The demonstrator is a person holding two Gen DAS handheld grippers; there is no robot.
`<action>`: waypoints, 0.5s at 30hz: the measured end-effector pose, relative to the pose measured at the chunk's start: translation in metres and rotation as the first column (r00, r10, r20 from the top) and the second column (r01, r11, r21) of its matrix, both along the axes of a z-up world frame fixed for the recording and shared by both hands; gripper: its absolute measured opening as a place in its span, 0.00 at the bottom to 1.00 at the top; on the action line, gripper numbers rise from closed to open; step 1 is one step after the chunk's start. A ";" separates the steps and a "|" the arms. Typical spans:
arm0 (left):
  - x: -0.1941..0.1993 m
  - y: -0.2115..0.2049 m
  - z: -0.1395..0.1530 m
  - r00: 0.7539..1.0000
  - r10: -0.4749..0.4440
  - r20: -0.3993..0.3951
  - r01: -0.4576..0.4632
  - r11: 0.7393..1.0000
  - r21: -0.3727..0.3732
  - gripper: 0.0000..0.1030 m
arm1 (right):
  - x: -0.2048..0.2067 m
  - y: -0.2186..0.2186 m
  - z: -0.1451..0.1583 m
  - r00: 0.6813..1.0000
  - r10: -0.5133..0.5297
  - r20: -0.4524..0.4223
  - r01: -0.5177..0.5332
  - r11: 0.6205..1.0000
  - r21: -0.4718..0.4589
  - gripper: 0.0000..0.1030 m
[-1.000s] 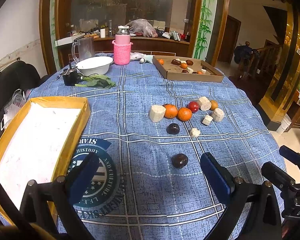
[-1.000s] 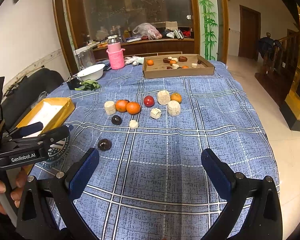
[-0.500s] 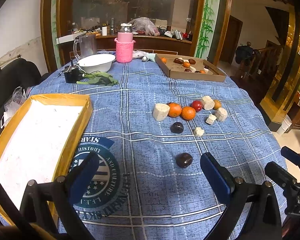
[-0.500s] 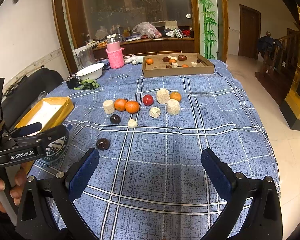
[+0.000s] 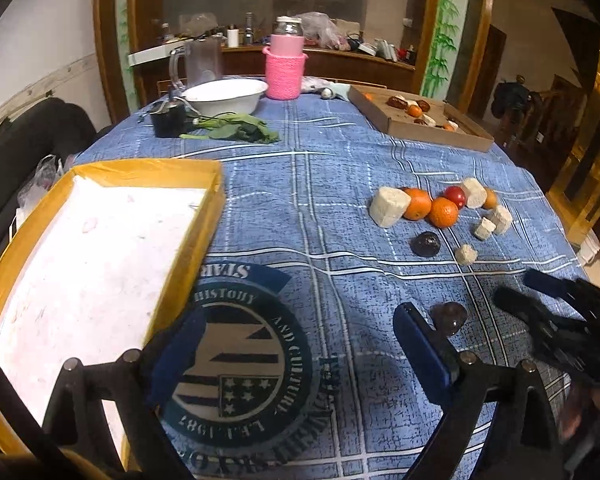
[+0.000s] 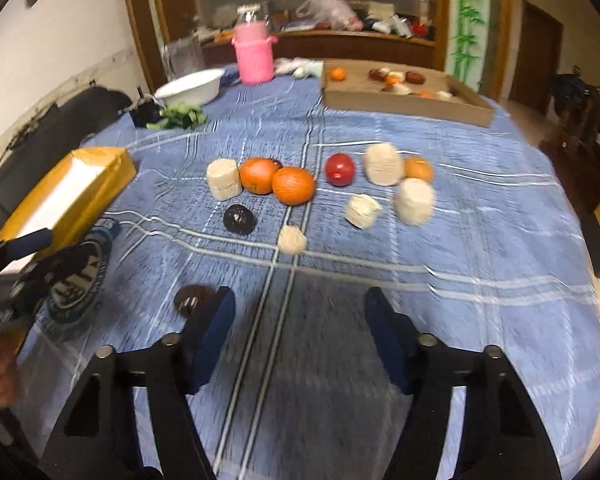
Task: Organize fruits
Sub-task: 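Grasp a dark brown date with the left tool while the right tool grasps a small beige piece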
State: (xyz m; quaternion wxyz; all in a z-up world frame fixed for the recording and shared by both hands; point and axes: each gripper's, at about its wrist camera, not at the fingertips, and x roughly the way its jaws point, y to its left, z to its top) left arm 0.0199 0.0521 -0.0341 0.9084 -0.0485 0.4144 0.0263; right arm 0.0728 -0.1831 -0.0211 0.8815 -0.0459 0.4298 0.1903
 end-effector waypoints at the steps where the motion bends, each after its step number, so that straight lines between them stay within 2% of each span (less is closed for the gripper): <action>1: 0.001 -0.002 -0.001 1.000 -0.011 -0.003 0.011 1.000 -0.001 0.92 | 0.006 0.003 -0.003 1.000 0.003 -0.025 -0.002 1.000 0.020 0.51; 3: 0.001 -0.006 -0.002 1.000 -0.031 -0.001 0.031 0.999 -0.008 0.92 | 0.020 0.008 -0.013 0.998 0.006 -0.060 -0.007 1.000 -0.009 0.47; 4: 0.002 -0.009 -0.001 0.999 -0.039 0.000 0.039 0.999 -0.008 0.92 | 0.024 0.009 -0.016 0.997 0.008 -0.081 -0.008 1.000 0.008 0.43; 6: 0.003 -0.015 -0.001 0.998 -0.063 0.004 0.063 0.998 -0.006 0.91 | 0.037 0.012 -0.024 0.995 0.013 -0.100 -0.015 1.000 -0.020 0.30; 7: 0.003 -0.019 -0.001 0.997 -0.076 0.006 0.076 0.997 -0.006 0.91 | 0.039 0.015 -0.024 0.997 0.012 -0.079 -0.016 0.999 -0.043 0.20; 10: 0.006 -0.035 -0.002 0.992 -0.127 0.004 0.128 0.992 -0.010 0.86 | 0.040 0.013 -0.022 0.998 0.014 -0.062 -0.016 0.999 -0.044 0.20; 13: 0.011 -0.055 -0.005 0.984 -0.180 -0.002 0.180 0.984 -0.011 0.84 | 0.038 -0.006 -0.021 0.999 -0.015 -0.040 0.012 0.998 -0.055 0.20; 15: 0.015 -0.070 -0.008 0.976 -0.216 -0.012 0.215 0.977 -0.004 0.80 | 0.032 -0.021 -0.015 0.999 -0.037 -0.019 0.036 0.998 -0.042 0.20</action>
